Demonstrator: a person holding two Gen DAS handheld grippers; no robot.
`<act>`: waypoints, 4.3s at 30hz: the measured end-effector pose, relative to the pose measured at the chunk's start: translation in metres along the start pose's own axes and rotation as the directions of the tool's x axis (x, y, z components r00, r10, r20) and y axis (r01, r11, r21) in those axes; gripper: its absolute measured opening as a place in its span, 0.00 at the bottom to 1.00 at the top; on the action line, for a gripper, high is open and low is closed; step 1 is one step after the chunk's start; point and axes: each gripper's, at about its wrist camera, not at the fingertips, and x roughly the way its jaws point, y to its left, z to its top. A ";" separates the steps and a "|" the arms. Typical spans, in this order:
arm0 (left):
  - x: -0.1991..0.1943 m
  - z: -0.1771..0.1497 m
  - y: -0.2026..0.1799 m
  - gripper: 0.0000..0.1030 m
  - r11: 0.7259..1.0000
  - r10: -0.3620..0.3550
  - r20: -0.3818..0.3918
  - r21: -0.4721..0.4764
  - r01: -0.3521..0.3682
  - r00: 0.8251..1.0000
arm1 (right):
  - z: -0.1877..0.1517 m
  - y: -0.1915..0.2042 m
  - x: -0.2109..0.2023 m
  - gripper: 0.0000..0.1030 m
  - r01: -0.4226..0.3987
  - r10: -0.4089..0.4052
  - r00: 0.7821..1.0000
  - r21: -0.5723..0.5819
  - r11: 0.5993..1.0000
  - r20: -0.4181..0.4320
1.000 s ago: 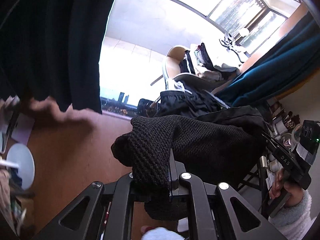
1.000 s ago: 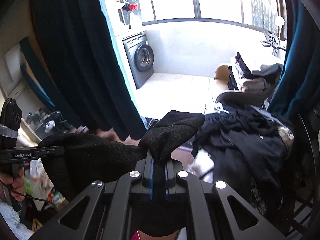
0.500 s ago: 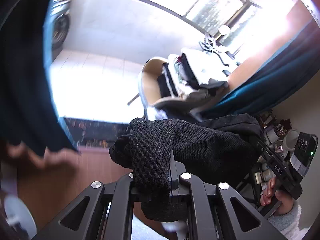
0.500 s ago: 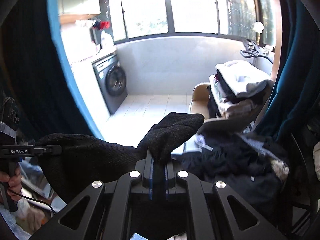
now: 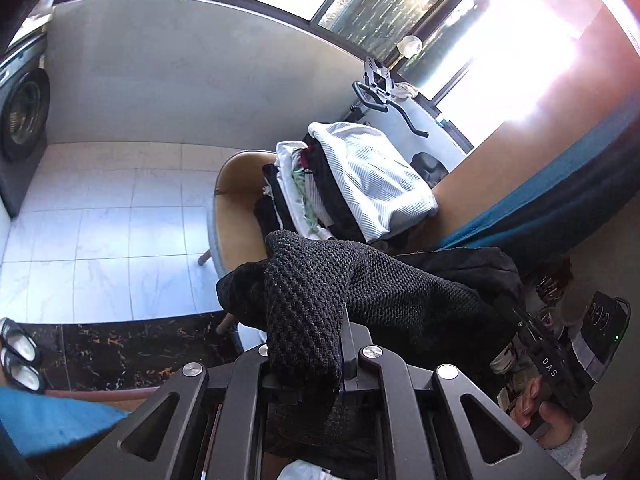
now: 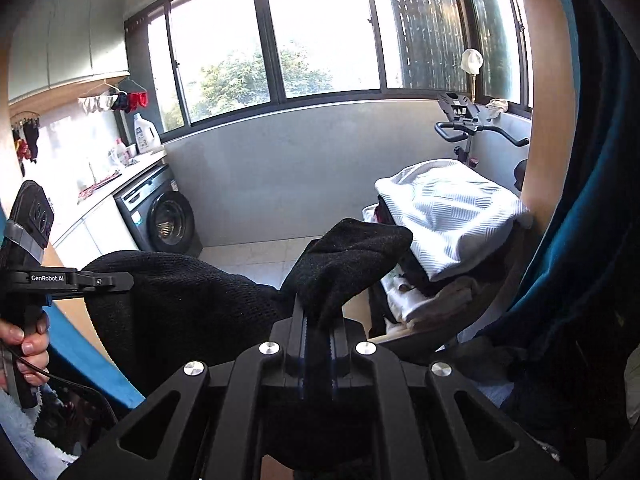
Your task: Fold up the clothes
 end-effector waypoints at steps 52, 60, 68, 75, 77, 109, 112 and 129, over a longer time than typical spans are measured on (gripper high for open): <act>0.552 0.393 -0.065 0.23 0.820 -0.062 -0.660 0.394 0.416 0.749 | 0.086 -0.226 0.388 0.06 0.454 -0.304 0.889 0.575 0.680 -0.342; 0.545 0.403 -0.075 0.19 0.764 -0.027 -0.593 0.507 0.399 0.805 | 0.081 -0.200 0.356 0.02 0.425 -0.310 0.905 0.668 0.610 -0.293; 0.561 0.394 -0.058 0.36 0.780 0.036 -0.578 0.526 0.338 0.816 | 0.058 -0.205 0.372 0.02 0.487 -0.321 0.874 0.659 0.574 -0.366; 0.524 0.417 -0.058 0.55 0.769 0.046 -0.470 0.580 0.269 0.881 | 0.062 -0.181 0.334 0.43 0.447 -0.374 0.888 0.691 0.568 -0.266; 0.503 0.423 -0.058 0.66 0.762 0.022 -0.414 0.597 0.253 0.910 | 0.063 -0.173 0.309 0.83 0.440 -0.430 0.878 0.713 0.547 -0.212; 0.308 -0.023 -0.211 0.81 0.625 -0.032 -0.713 0.533 0.571 0.700 | -0.320 -0.002 -0.165 1.00 0.535 -0.691 0.593 0.844 -0.046 -0.413; 0.299 -0.050 -0.215 0.81 0.632 -0.026 -0.731 0.517 0.578 0.682 | -0.362 0.022 -0.209 1.00 0.528 -0.687 0.560 0.839 -0.135 -0.463; 0.350 -0.060 -0.171 0.81 0.704 0.153 -0.685 0.582 0.408 0.713 | -0.348 -0.012 -0.190 1.00 0.656 -0.650 0.495 0.739 -0.154 -0.576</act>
